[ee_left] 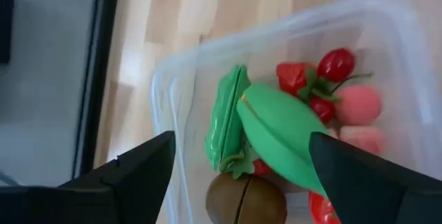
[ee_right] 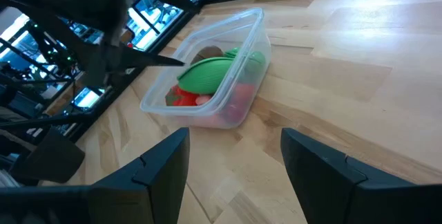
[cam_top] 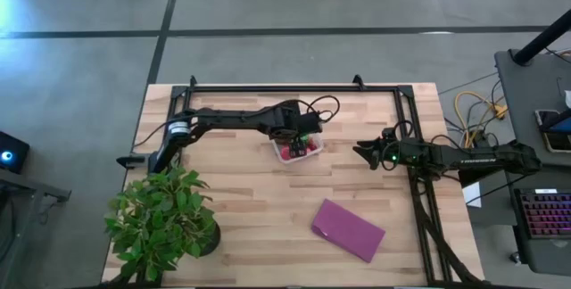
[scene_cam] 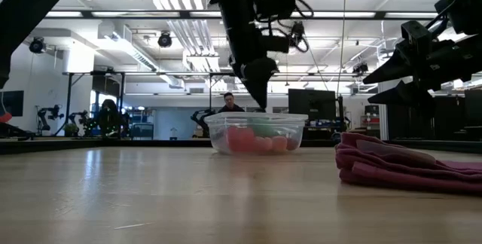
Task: Pick and placing Produce into tupperware
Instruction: Return to Home Position
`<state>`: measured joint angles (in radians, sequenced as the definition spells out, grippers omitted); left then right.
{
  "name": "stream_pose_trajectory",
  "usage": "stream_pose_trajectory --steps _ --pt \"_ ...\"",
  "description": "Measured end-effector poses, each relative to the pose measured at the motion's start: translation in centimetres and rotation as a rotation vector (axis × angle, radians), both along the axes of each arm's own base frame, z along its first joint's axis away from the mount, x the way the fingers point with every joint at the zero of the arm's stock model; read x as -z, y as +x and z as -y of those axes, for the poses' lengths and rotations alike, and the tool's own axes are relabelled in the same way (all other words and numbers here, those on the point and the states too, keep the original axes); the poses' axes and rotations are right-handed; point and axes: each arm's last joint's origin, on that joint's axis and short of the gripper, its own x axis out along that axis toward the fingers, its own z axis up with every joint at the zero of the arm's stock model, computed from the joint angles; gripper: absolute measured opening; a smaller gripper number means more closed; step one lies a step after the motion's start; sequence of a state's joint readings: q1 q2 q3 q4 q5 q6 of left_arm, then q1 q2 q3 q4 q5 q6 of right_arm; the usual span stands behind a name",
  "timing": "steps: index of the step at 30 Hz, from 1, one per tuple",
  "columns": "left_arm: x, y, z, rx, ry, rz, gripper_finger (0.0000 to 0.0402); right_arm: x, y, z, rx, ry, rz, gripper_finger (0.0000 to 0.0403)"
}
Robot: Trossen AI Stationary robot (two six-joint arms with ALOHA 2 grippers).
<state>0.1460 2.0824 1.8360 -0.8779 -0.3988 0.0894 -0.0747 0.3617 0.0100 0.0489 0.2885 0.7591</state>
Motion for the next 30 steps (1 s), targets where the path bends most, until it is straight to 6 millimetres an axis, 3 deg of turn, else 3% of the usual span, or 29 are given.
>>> stream_pose_trajectory --steps 6,9,12,17,21,26,30 --pt "-3.1 0.4 1.0 0.115 0.054 0.035 0.0318 0.0 0.0 0.0 0.000 0.000 0.000 0.0219" --pt "-5.6 0.0 1.9 0.030 -0.003 0.157 0.0318 0.0 0.0 0.0 0.000 0.000 0.000 0.0219" --pt "-8.2 -0.8 3.1 0.096 -0.148 0.284 0.0318 0.0 0.0 0.0 0.000 0.000 0.000 0.0219" --pt "-11.3 -1.5 4.0 0.288 -0.571 0.510 0.0318 0.0 0.0 0.0 0.000 0.000 0.000 0.0219" --pt "-13.5 -2.9 4.2 0.330 -0.638 0.604 0.0318 0.0 0.0 0.0 0.000 0.000 0.000 0.0219" --pt "-14.1 -4.7 4.8 0.306 -0.680 0.636 0.0318 0.0 0.0 0.0 0.000 0.000 0.000 0.0219" --pt "-14.3 -6.0 5.4 0.331 -0.727 0.760 0.0318 0.0 0.0 0.0 0.000 0.000 0.000 0.0219"
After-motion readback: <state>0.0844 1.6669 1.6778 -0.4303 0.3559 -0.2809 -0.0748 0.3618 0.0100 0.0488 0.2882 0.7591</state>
